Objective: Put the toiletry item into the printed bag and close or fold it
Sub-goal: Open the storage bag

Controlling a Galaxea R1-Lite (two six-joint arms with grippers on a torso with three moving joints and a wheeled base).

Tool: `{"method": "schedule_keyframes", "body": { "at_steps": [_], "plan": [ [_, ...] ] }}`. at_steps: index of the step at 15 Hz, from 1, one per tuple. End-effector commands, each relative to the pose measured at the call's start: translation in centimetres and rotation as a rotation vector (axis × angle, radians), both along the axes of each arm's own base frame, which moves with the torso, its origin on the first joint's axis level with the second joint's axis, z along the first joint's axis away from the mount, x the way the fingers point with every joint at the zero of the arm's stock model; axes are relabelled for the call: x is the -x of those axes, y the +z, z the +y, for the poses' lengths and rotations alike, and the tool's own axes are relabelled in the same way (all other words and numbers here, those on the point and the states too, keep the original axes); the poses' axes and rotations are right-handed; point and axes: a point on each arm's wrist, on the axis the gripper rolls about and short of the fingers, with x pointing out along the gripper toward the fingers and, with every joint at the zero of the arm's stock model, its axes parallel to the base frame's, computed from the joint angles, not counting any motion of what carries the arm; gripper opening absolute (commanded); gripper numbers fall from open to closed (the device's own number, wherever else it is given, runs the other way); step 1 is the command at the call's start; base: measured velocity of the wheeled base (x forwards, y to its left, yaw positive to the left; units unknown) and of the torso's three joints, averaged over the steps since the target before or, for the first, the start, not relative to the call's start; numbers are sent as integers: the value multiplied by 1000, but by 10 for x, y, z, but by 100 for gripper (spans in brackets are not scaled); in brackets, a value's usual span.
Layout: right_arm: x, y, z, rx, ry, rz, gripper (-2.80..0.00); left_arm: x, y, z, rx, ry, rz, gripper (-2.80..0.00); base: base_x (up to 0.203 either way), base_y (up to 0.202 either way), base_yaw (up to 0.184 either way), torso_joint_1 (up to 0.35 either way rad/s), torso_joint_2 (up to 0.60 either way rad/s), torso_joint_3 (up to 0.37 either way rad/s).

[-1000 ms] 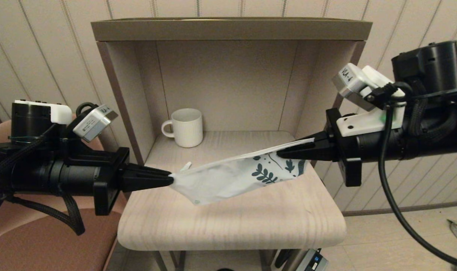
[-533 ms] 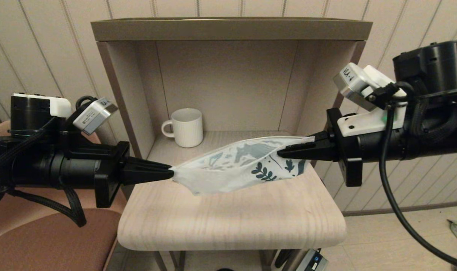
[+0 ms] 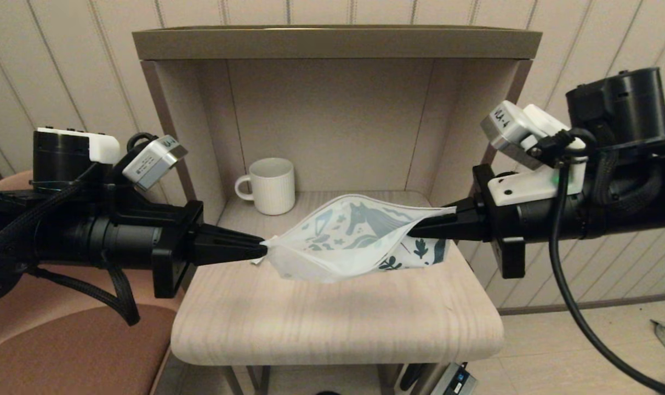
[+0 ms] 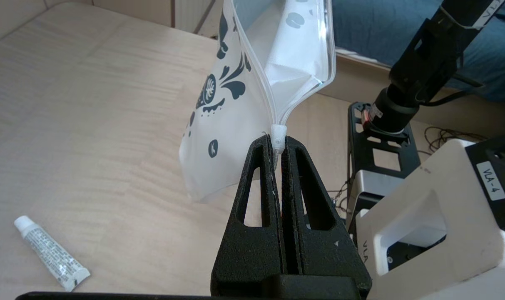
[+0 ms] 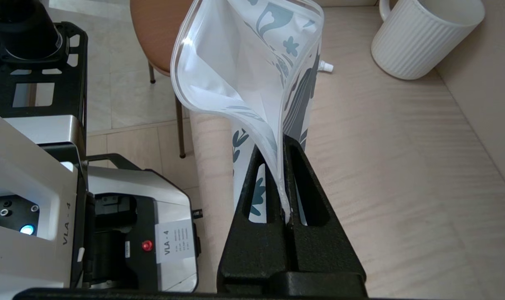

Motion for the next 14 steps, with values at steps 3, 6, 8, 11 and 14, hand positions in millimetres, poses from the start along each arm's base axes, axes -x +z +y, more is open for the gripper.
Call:
{"method": "schedule_keyframes", "body": {
  "at_steps": [3,6,8,11,14],
  "plan": [
    [1,0,0,0,6,-1,-280,1,-1,0,1,-6,-5,0,0,0,0,0,0,0],
    [1,0,0,-1,5,-3,-280,1,-1,0,1,-5,-3,0,0,0,0,0,0,0],
    [0,0,-1,-1,1,-3,-280,4,1,5,4,7,-16,0,0,0,0,0,0,0],
    [-1,-1,-3,-7,8,5,-280,6,9,29,14,93,-47,0,0,0,0,0,0,0],
    [-3,0,-12,-16,-14,5,-280,5,11,67,22,217,-46,0,0,0,0,0,0,0]
  ]
}}
